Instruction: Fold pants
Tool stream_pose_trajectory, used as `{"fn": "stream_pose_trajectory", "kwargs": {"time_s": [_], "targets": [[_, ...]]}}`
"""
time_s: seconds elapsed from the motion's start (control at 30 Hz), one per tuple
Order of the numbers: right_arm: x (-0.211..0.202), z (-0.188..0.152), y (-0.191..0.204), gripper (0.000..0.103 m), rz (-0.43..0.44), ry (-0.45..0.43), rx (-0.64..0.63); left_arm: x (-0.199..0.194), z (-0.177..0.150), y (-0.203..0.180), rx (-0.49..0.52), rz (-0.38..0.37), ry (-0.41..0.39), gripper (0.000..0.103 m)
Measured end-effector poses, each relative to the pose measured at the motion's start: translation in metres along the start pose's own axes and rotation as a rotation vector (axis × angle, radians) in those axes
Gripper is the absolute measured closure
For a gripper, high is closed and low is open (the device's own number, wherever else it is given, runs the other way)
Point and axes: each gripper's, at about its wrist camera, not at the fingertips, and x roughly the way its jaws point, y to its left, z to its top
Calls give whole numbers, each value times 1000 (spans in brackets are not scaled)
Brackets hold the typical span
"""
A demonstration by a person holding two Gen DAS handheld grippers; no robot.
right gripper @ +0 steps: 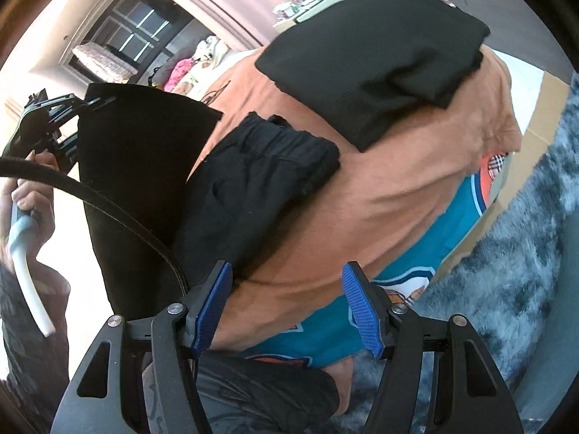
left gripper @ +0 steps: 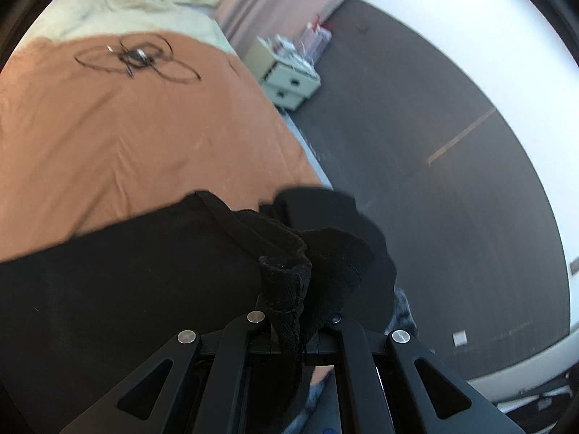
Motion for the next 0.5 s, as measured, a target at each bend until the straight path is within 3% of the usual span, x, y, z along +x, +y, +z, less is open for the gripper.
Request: {"fn": "stream_pose_trajectory", "kwargs": {"time_s": [0.2, 0.33, 0.4, 0.43, 0.47, 0.5], "targets": [[-6, 3, -5, 41, 6, -5, -10, 28, -43, -12, 59, -23, 104, 100], [-9, 5, -8, 41, 17, -9, -4, 39, -73, -24, 129, 6, 186, 95], [-10, 5, -10, 41, 25, -11, -7, 41, -83, -27, 161, 6, 236, 84], [-11, 5, -10, 41, 31, -12, -10, 40, -87, -26, 167, -6, 255, 65], [-12, 5, -9, 41, 35, -12, -12, 37, -90, -25, 166, -29, 273, 38], [-12, 5, -9, 41, 37, -13, -14, 31, -95, -24, 162, -68, 280, 28]]}}
